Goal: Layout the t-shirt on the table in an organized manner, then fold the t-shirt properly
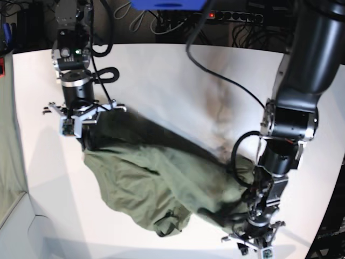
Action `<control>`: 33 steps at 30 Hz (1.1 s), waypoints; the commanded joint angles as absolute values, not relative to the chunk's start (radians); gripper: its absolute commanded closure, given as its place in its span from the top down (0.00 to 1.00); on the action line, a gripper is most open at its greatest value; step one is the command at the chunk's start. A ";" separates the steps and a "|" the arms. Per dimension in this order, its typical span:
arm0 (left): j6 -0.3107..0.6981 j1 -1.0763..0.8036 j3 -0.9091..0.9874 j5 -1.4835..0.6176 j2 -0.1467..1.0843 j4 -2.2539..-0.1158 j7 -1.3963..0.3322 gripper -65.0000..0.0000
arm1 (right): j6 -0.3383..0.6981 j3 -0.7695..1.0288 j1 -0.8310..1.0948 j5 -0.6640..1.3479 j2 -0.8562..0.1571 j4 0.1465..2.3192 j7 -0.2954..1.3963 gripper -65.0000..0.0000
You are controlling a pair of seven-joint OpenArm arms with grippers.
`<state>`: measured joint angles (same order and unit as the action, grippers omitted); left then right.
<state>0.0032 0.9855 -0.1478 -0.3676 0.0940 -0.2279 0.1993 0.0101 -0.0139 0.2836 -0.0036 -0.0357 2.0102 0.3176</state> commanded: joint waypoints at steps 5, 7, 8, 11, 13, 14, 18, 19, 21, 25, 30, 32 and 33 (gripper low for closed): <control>0.001 1.026 -0.170 -0.377 0.102 -0.231 0.277 0.61 | 0.008 -0.012 0.277 -0.005 -0.036 2.029 0.286 0.00; 0.001 1.012 -0.170 -0.378 0.105 -0.231 0.275 0.58 | 0.008 -0.012 0.277 -0.005 -0.036 2.029 0.286 0.00; 0.001 0.990 -0.170 -0.378 0.116 -0.232 0.275 0.55 | 0.008 -0.012 0.277 -0.005 -0.036 2.029 0.286 0.00; 0.001 0.912 -0.168 -0.415 0.143 -0.251 0.275 0.50 | 0.008 -0.012 0.277 -0.005 -0.036 2.029 0.286 0.00; 0.001 0.829 -0.170 -0.486 0.157 -0.306 0.275 0.48 | 0.008 -0.012 0.277 -0.005 -0.036 2.029 0.286 0.00; 0.001 0.777 -0.170 -0.522 0.179 -0.346 0.274 0.48 | 0.008 -0.012 0.277 -0.005 -0.036 2.029 0.286 0.00; 0.001 0.593 -0.171 -0.641 0.245 -0.559 0.191 0.46 | 0.008 -0.015 0.277 -0.005 -0.036 2.029 0.286 0.00; 0.001 0.555 -0.171 -0.668 0.265 -0.616 0.170 0.47 | 0.008 -0.015 0.277 -0.005 -0.036 2.029 0.286 0.00; 0.001 0.476 -0.170 -0.723 0.303 -0.739 0.137 0.47 | 0.008 -0.018 0.278 -0.004 -0.036 2.029 0.286 0.00; 0.001 0.352 -0.170 -0.774 0.338 -0.883 0.124 0.47 | 0.008 -0.018 0.278 -0.004 -0.036 2.028 0.286 0.00; 0.001 0.285 -0.170 -0.779 0.323 -0.897 0.124 0.47 | 0.008 -0.019 0.278 -0.002 -0.036 2.009 0.285 0.00; 0.001 0.271 -0.170 -0.779 0.297 -0.897 0.127 0.47 | 0.008 -0.019 0.278 -0.002 -0.036 2.009 0.285 0.00; 0.001 0.271 -0.170 -0.777 0.289 -0.897 0.127 0.47 | 0.008 -0.019 0.278 -0.002 -0.036 2.009 0.285 0.00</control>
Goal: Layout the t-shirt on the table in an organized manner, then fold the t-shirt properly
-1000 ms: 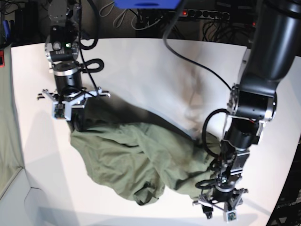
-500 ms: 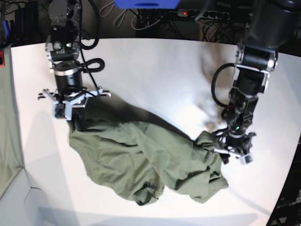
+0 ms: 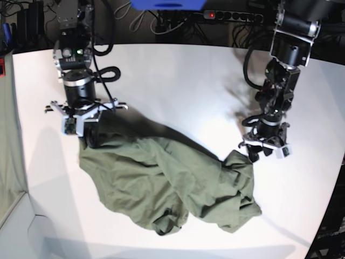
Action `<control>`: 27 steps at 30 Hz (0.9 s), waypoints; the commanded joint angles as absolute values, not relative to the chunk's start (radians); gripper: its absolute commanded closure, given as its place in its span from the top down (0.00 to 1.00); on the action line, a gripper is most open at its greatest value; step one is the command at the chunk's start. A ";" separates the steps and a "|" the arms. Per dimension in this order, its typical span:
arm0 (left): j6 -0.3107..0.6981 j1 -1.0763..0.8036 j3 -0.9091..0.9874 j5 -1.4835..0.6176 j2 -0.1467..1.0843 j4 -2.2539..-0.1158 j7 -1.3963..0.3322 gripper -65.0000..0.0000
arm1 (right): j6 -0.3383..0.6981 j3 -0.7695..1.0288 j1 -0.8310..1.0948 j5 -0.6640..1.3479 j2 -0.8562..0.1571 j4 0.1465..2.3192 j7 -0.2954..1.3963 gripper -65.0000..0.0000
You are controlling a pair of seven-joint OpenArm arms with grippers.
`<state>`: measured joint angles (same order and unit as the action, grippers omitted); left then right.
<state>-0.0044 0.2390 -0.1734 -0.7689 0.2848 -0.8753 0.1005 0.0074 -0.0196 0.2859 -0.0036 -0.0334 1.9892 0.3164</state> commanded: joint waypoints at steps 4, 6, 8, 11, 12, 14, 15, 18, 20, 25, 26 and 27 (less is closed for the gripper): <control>0.001 0.255 -0.171 -0.774 0.263 -0.897 0.122 0.47 | 0.008 -0.019 0.283 -0.002 -0.036 2.009 0.285 0.00; 0.001 0.254 -0.174 -0.774 0.254 -0.897 0.122 0.47 | 0.008 -0.019 0.283 -0.002 -0.036 2.009 0.285 0.00; 0.001 0.254 -0.176 -0.773 0.240 -0.897 0.120 0.47 | 0.008 -0.019 0.286 -0.002 -0.036 2.009 0.285 0.00; 0.002 0.254 -0.176 -0.773 0.228 -0.892 0.120 0.47 | 0.008 -0.019 0.286 -0.002 -0.036 2.009 0.285 0.00; 0.005 0.254 -0.176 -0.773 0.226 -0.888 0.120 0.47 | 0.008 -0.019 0.286 -0.002 -0.036 2.009 0.285 0.00; 0.007 0.254 -0.177 -0.773 0.214 -0.886 0.120 0.47 | 0.008 -0.019 0.286 -0.002 -0.036 2.009 0.285 0.00; 0.007 0.254 -0.177 -0.773 0.206 -0.886 0.120 0.47 | 0.008 -0.019 0.286 -0.002 -0.036 2.009 0.285 0.00; 0.007 0.254 -0.177 -0.773 0.197 -0.886 0.120 0.47 | 0.008 -0.019 0.285 -0.002 -0.036 2.009 0.285 0.00; 0.007 0.254 -0.179 -0.773 0.182 -0.895 0.119 0.47 | 0.008 -0.019 0.283 -0.002 -0.036 2.009 0.285 0.00; 0.008 0.229 -0.174 -0.779 0.180 -0.898 0.125 0.47 | 0.008 -0.019 0.280 -0.002 -0.036 2.009 0.285 0.00; 0.008 0.217 -0.171 -0.779 0.180 -0.898 0.128 0.47 | 0.008 -0.019 0.280 -0.002 -0.036 2.009 0.285 0.00; 0.008 0.211 -0.171 -0.780 0.182 -0.900 0.128 0.47 | 0.008 -0.019 0.278 -0.002 -0.036 2.009 0.285 0.00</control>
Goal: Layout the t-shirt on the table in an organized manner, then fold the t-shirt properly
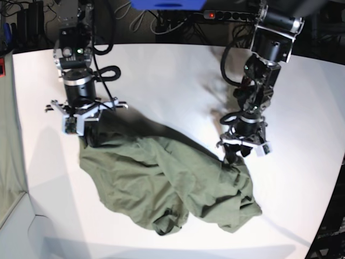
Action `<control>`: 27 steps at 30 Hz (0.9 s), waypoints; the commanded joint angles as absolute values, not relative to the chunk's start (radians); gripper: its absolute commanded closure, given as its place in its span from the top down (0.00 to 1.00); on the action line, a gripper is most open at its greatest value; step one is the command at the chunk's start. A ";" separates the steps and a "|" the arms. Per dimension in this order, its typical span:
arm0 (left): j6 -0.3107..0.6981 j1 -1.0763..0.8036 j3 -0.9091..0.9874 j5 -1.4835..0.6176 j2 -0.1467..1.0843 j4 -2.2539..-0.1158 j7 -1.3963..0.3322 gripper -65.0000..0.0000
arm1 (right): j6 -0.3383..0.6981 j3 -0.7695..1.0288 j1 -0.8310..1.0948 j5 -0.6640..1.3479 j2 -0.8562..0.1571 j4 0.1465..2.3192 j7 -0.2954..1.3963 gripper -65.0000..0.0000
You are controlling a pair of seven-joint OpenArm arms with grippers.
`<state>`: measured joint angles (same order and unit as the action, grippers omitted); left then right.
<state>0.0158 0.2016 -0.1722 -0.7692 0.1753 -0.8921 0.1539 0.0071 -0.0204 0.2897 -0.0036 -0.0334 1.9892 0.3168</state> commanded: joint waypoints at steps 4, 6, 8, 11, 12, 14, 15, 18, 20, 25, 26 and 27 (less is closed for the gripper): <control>0.008 0.191 -0.170 -0.780 0.182 -0.940 0.128 0.47 | 0.008 -0.019 0.278 -0.002 -0.036 2.008 0.285 0.00; 0.008 0.196 -0.170 -0.776 0.177 -0.937 0.128 0.47 | 0.008 -0.019 0.278 -0.002 -0.036 2.008 0.285 0.00; 0.008 0.199 -0.170 -0.773 0.171 -0.932 0.128 0.47 | 0.010 -0.019 0.278 -0.002 -0.036 2.008 0.285 0.00; 0.007 0.226 -0.177 -0.771 0.157 -0.932 0.127 0.47 | 0.012 -0.019 0.278 -0.002 -0.036 2.008 0.285 0.00; 0.007 0.228 -0.177 -0.771 0.157 -0.926 0.127 0.47 | 0.012 -0.019 0.278 -0.002 -0.036 2.008 0.285 0.00; 0.007 0.234 -0.176 -0.771 0.156 -0.894 0.127 0.47 | 0.012 -0.019 0.278 -0.002 -0.038 2.008 0.285 0.00; 0.005 0.240 -0.176 -0.771 0.154 -0.877 0.127 0.47 | 0.012 -0.019 0.278 -0.002 -0.038 2.008 0.285 0.00; 0.005 0.269 -0.177 -0.771 0.150 -0.823 0.127 0.46 | 0.012 -0.019 0.278 -0.002 -0.041 2.008 0.285 0.00; 0.007 0.271 -0.177 -0.771 0.147 -0.812 0.128 0.44 | 0.012 -0.018 0.278 -0.002 -0.041 2.008 0.285 0.00; 0.008 0.271 -0.176 -0.771 0.153 -0.802 0.128 0.21 | 0.012 -0.013 0.277 -0.002 -0.042 2.008 0.285 0.00; 0.008 0.271 -0.176 -0.771 0.153 -0.803 0.128 0.14 | 0.012 -0.013 0.277 -0.002 -0.042 2.008 0.285 0.00; 0.008 0.271 -0.176 -0.771 0.154 -0.806 0.128 0.07 | 0.012 -0.013 0.277 -0.002 -0.042 2.008 0.285 0.00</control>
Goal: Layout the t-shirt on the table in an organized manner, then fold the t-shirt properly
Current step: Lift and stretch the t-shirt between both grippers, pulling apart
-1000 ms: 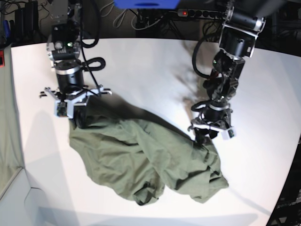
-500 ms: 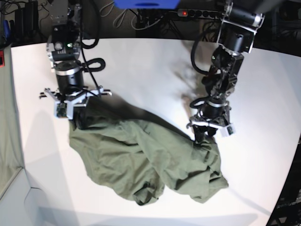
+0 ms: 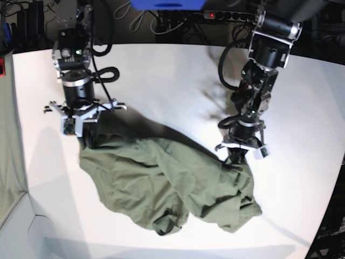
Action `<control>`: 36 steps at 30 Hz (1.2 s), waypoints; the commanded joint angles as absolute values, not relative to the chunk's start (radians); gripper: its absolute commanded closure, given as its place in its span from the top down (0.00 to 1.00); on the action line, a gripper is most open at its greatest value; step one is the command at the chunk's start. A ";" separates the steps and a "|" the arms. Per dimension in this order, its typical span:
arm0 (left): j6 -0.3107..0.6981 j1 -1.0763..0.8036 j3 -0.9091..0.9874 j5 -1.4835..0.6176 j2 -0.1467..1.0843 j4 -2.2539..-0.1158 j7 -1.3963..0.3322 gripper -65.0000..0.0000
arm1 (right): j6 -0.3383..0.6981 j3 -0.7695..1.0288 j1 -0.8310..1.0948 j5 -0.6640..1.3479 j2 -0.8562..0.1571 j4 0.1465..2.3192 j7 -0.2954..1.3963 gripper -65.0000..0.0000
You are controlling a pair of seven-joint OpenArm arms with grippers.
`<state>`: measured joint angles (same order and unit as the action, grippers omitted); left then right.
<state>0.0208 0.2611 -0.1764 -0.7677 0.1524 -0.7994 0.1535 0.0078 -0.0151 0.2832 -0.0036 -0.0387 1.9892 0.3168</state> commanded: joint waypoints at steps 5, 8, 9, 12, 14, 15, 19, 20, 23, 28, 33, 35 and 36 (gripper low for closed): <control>0.007 0.266 -0.173 -0.773 0.165 -0.820 0.122 0.01 | 0.012 -0.013 0.277 -0.002 -0.042 2.008 0.285 0.00; 0.002 0.240 -0.176 -0.780 0.211 -0.897 0.119 0.00 | 0.012 -0.012 0.277 -0.002 -0.044 2.008 0.280 0.00; 0.001 0.216 -0.173 -0.780 0.226 -0.935 0.119 0.00 | 0.012 -0.010 0.277 -0.002 -0.044 2.008 0.280 0.00; 0.001 0.157 -0.171 -0.780 0.294 -1.086 0.116 0.00 | 0.012 0.015 0.272 -0.002 -0.050 2.008 0.278 0.00; -0.010 0.119 -0.166 -0.780 0.348 -1.194 0.074 0.00 | 0.012 0.024 0.252 -0.002 -0.050 2.008 0.278 0.00; -0.025 0.102 -0.151 -0.780 0.374 -1.250 0.053 0.00 | 0.012 0.033 0.249 -0.002 -0.050 2.008 0.278 0.00; -0.050 0.022 -0.022 -0.780 0.443 -1.469 -0.047 0.00 | 0.012 0.068 0.240 -0.002 -0.050 2.017 0.277 0.00; -0.050 0.008 0.022 -0.780 0.450 -1.517 -0.079 0.00 | 0.012 0.070 0.229 -0.002 -0.050 2.018 0.277 0.00; -0.048 0.001 0.176 -0.774 0.458 -1.647 -0.191 0.00 | 0.012 0.081 0.214 -0.002 -0.050 2.018 0.277 0.00; -0.045 0.102 0.364 -0.773 0.453 -1.704 -0.374 0.00 | 0.012 0.081 0.173 -0.002 -0.050 2.017 0.283 0.00; -0.045 0.200 0.381 -0.779 0.453 -1.609 -0.463 0.00 | 0.012 0.081 0.150 -0.002 -0.044 2.017 0.286 0.00; -0.045 0.202 0.375 -0.780 0.450 -1.589 -0.464 0.00 | 0.012 0.081 0.150 -0.002 -0.044 2.014 0.286 0.00; -0.045 0.206 0.374 -0.780 0.443 -1.577 -0.463 0.00 | 0.012 0.081 0.150 -0.002 -0.044 2.011 0.286 0.00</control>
<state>-0.0475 0.1783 0.3695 -0.7685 0.4274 -1.5612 -0.4908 0.0116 0.0776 0.1642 -0.0006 -0.0387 1.9957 0.3176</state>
